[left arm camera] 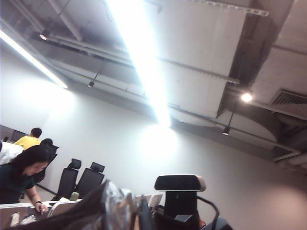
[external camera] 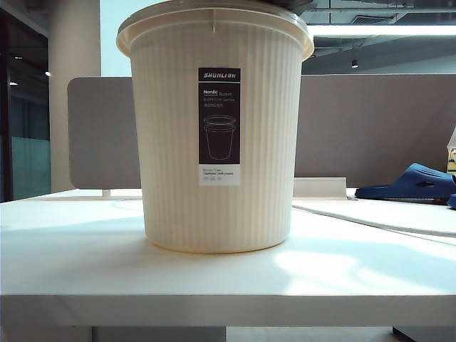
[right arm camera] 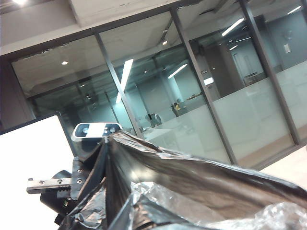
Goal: Open the ring lid of the trash can, pull out the black garbage bag inside, and place it on the table.
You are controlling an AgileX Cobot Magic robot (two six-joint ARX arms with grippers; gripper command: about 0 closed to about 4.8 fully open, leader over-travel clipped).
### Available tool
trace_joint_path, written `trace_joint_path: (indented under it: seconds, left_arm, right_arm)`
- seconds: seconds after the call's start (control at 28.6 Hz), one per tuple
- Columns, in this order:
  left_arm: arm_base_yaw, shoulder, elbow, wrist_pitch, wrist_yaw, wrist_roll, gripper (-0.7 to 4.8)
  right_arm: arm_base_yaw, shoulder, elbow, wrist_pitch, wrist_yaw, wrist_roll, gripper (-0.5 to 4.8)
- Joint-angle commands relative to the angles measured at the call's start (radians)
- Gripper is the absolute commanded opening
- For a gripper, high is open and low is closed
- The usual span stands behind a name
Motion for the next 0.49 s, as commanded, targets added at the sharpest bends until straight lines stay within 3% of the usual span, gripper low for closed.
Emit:
trace_joint_path:
  seconds: [0.03, 0.28, 0.38, 0.49]
  left_arm:
    - [-0.016, 0.002, 0.006, 0.023, 0.012, -0.007, -0.05]
    - [-0.11, 0.067, 0.011, 0.105, 0.019, -0.006, -0.05]
    - [-0.11, 0.091, 0.051, 0.104, 0.042, -0.005, -0.05]
    - [-0.152, 0.137, 0.117, 0.103, 0.05, 0.017, -0.05]
  right_arm:
    - [-0.023, -0.005, 0.006, 0.016, -0.006, 0.001, -0.06]
    - [-0.082, -0.005, 0.038, 0.014, -0.054, 0.023, -0.06]
    - [-0.089, -0.005, 0.064, 0.013, -0.058, 0.024, -0.06]
    - [-0.154, -0.006, 0.069, 0.013, -0.073, 0.044, -0.06]
